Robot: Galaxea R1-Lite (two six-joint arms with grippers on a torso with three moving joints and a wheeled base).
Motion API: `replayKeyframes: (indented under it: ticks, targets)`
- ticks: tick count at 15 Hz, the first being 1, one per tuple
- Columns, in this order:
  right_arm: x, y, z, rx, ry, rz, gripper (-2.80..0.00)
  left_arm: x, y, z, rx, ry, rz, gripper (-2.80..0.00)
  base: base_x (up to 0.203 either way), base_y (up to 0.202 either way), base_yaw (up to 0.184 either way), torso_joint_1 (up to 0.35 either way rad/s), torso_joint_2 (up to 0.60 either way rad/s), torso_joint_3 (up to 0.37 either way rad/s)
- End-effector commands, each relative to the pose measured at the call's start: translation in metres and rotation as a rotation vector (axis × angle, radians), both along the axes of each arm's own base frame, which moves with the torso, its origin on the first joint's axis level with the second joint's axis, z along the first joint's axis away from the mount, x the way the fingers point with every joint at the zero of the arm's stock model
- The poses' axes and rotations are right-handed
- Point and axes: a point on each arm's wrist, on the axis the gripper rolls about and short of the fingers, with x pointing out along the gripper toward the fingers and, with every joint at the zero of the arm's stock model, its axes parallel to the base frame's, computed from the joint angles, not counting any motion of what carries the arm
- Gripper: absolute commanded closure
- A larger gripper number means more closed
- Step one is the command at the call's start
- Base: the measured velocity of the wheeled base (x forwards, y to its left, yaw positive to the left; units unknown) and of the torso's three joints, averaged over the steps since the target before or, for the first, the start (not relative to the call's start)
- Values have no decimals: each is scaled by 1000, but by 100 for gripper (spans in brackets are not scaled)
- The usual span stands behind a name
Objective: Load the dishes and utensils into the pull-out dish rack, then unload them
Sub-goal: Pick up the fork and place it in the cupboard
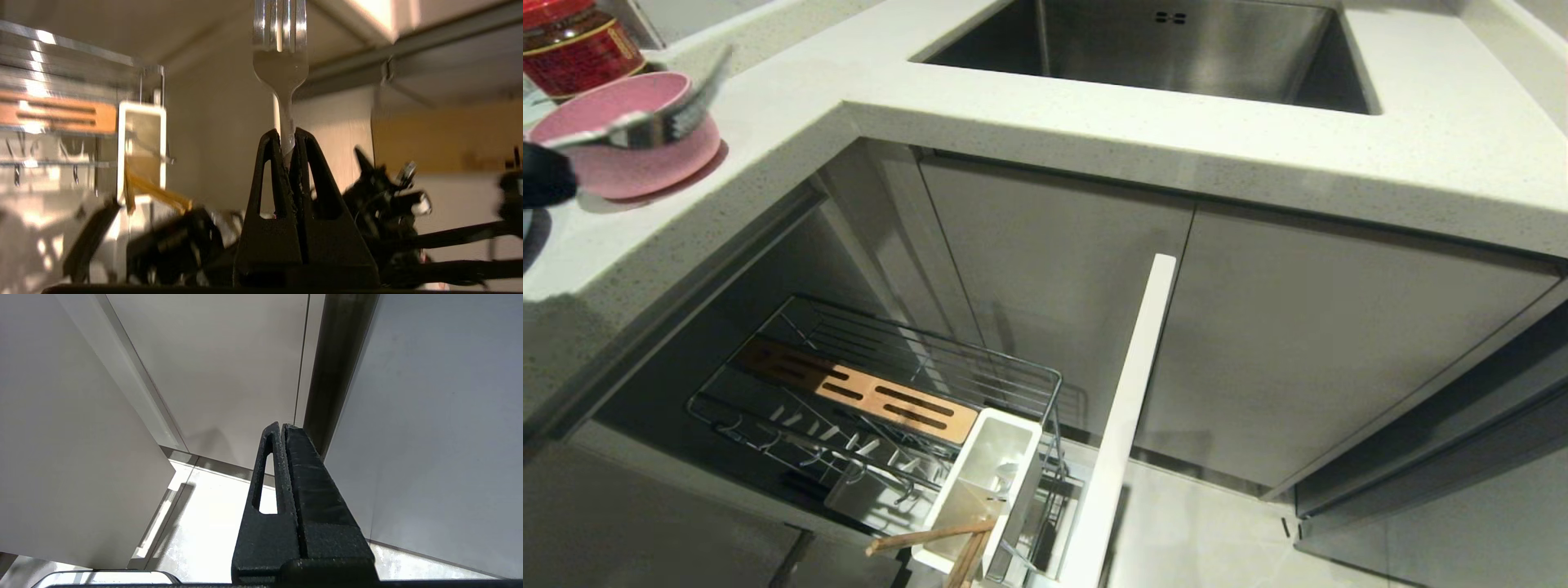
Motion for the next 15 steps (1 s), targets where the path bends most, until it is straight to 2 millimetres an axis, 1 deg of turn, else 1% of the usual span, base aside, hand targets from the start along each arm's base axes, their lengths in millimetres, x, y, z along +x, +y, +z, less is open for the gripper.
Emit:
replayKeyframes:
  ticks: [1, 3, 4, 6, 9, 15]
  targets:
    - [2, 0, -7, 0, 24, 0, 0, 42, -17, -20, 81, 160, -25, 0, 0, 0, 0, 0, 0, 0]
    - [2, 0, -7, 0, 24, 0, 0, 52, -36, -35, 236, 248, -2, 0, 0, 0, 0, 0, 0, 0]
    - [2, 0, -7, 0, 25, 0, 0, 59, -47, -48, 346, 317, 28, 0, 0, 0, 0, 0, 0, 0]
    - [2, 0, -7, 0, 24, 0, 0, 72, -56, -65, 477, 411, 69, 0, 0, 0, 0, 0, 0, 0]
    - [2, 0, -7, 0, 24, 0, 0, 86, -63, -80, 551, 468, 101, 0, 0, 0, 0, 0, 0, 0]
    - [2, 0, -7, 0, 24, 0, 0, 115, -88, -112, 629, 605, 69, 0, 0, 0, 0, 0, 0, 0]
